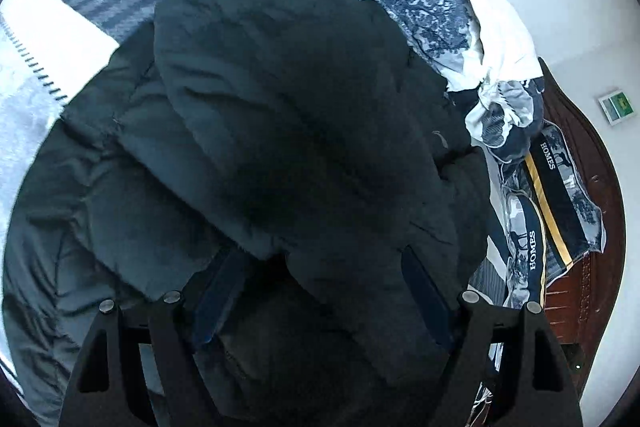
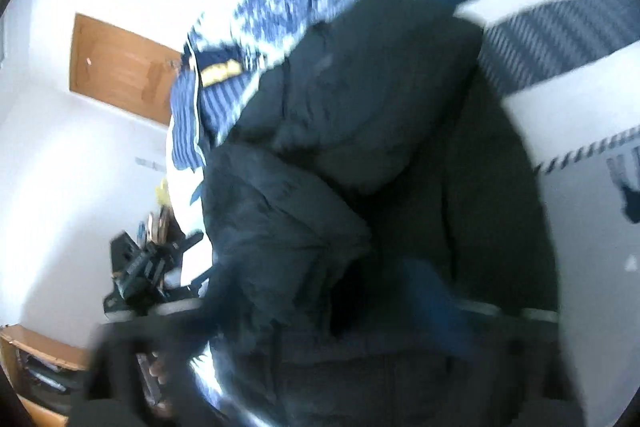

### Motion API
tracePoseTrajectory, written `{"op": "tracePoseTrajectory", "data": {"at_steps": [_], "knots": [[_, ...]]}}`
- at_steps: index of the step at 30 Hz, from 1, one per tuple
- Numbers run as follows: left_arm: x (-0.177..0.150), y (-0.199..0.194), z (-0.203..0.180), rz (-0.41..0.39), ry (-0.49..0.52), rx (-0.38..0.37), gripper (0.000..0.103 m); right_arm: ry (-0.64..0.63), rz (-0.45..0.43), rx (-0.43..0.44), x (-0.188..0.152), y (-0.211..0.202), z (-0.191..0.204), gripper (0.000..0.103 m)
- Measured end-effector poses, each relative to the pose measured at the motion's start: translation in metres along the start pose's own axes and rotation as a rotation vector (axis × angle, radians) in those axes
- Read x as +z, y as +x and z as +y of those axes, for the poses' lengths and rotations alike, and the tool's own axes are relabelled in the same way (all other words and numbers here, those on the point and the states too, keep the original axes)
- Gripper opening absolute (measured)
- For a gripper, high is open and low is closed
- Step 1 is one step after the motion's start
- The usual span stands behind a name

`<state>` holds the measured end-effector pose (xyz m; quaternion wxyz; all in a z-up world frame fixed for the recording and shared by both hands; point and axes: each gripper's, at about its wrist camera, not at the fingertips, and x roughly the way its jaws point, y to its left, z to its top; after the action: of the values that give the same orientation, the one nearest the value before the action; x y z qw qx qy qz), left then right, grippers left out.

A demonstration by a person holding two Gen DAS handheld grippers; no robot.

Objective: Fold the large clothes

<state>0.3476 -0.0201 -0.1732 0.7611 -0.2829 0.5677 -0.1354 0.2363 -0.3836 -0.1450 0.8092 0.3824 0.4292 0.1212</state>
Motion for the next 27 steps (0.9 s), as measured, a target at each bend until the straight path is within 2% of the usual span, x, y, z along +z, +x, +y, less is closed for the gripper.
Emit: {"op": "tracePoseTrajectory", "data": {"at_steps": [2,4,5,6,7,8,9,10,11,13,14,16,19,20,21,22,23,24,26,27], "knots": [[0.003,0.006,0.005,0.0,-0.037,0.0,0.082,-0.005,-0.016,0.046,0.009,-0.003,0.006,0.097],[0.006,0.01,0.01,-0.005,-0.076,-0.045,0.081,0.004,0.004,0.114,0.021,0.008,0.003,0.096],[0.008,0.011,0.009,-0.008,-0.086,-0.07,0.072,-0.002,0.025,0.101,0.028,0.021,0.004,0.096],[0.009,0.014,0.009,-0.007,-0.098,-0.085,0.055,-0.012,0.035,0.083,0.033,0.03,0.004,0.092],[0.009,0.016,0.007,0.002,-0.103,-0.082,0.043,-0.035,0.068,0.062,0.039,0.043,0.003,0.078],[0.009,0.021,0.003,0.022,-0.105,-0.079,0.022,-0.037,0.106,0.03,0.04,0.052,-0.002,0.066],[0.007,0.021,0.0,0.032,-0.104,-0.082,0.01,-0.002,0.158,-0.014,0.038,0.067,-0.011,0.027],[0.005,0.019,-0.005,0.025,-0.089,-0.089,0.008,0.028,0.188,-0.016,0.034,0.077,-0.015,0.016],[0.001,0.014,-0.01,0.007,-0.062,-0.093,0.006,0.04,0.21,-0.019,0.031,0.08,-0.019,0.015],[-0.009,0.001,-0.028,-0.035,0.006,-0.11,0.006,-0.01,0.157,-0.083,0.03,0.06,-0.01,0.007],[-0.013,0.0,-0.033,-0.036,0.024,-0.113,0.006,-0.042,0.12,-0.074,0.03,0.042,-0.002,0.006],[-0.018,0.015,-0.039,0.018,0.047,-0.083,0.007,-0.054,0.064,-0.082,0.029,0.023,0.001,0.006],[-0.02,0.025,-0.037,0.035,0.076,0.018,0.01,-0.038,0.083,-0.176,0.028,0.035,-0.016,0.006],[-0.024,0.02,-0.037,0.024,0.096,0.034,0.017,-0.033,0.097,-0.168,0.026,0.038,-0.018,0.009],[-0.031,0.009,-0.039,0.003,0.135,0.048,0.032,-0.029,0.101,-0.147,0.026,0.036,-0.017,0.01],[-0.037,0.0,-0.041,-0.013,0.165,0.062,0.044,-0.038,0.087,-0.116,0.023,0.031,-0.013,0.01],[-0.046,-0.013,-0.044,-0.042,0.208,0.098,0.064,-0.054,0.07,-0.089,0.019,0.026,-0.009,0.01],[-0.055,-0.026,-0.047,-0.082,0.244,0.139,0.068,-0.064,0.054,-0.056,0.014,0.02,-0.007,0.012],[-0.077,-0.052,-0.052,-0.14,0.317,0.199,0.069,-0.046,0.041,-0.005,0.002,0.009,-0.01,0.035],[-0.081,-0.061,-0.051,-0.148,0.334,0.214,0.069,-0.039,0.033,-0.003,-0.003,0.005,-0.011,0.065]]}}
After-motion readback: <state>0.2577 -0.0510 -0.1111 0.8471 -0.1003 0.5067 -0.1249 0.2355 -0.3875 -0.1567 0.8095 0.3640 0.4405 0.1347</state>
